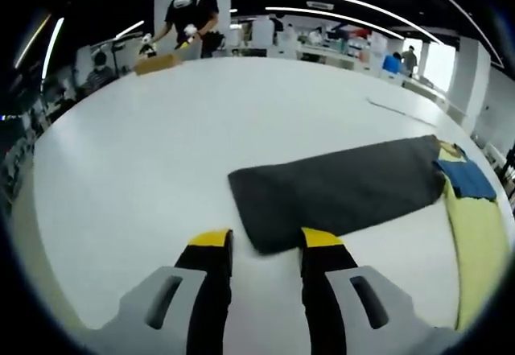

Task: Fold the garment on the visible template until the final outline fits inside the template.

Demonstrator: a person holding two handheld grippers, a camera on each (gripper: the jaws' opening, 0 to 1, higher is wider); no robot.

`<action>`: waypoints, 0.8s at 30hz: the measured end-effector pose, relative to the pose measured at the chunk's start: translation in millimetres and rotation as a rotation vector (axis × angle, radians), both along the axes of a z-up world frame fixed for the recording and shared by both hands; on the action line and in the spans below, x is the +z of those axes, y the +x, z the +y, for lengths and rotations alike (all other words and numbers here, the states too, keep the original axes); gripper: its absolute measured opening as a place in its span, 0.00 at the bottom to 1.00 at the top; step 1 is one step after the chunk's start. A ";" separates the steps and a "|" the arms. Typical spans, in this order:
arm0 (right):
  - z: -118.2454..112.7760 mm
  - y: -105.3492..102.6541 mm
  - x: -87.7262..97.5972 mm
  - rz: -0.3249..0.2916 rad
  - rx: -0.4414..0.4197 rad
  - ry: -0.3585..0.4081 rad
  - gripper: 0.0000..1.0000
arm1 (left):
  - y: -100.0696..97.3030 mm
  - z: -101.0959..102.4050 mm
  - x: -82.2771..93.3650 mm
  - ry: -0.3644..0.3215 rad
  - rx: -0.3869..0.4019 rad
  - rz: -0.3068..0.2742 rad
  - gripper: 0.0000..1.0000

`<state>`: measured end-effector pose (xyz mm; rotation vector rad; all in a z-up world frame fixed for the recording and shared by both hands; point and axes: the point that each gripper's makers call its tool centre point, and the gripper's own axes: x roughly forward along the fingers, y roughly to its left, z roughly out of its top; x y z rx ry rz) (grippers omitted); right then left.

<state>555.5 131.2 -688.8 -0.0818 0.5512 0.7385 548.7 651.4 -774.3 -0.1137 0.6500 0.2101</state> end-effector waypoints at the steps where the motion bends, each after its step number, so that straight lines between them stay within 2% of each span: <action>1: -0.5 -1.0 0.1 -0.001 -0.003 -0.002 0.95 | 0.5 0.5 0.3 0.005 -0.002 -0.001 0.29; 10: -5.8 -7.4 -4.2 0.000 -0.031 -0.023 0.94 | 1.2 3.3 -1.6 0.025 0.037 0.013 0.21; 15: -7.6 -10.0 -4.2 0.000 -0.043 -0.022 0.94 | -1.6 4.6 -5.0 0.000 0.096 0.028 0.14; 20: -8.5 -11.3 -4.3 -0.004 -0.047 -0.027 0.94 | -2.8 4.2 -5.9 -0.005 0.112 0.046 0.10; 24: -7.5 -12.5 -3.9 -0.006 -0.044 -0.028 0.94 | -3.6 1.6 -4.6 -0.032 0.134 0.040 0.06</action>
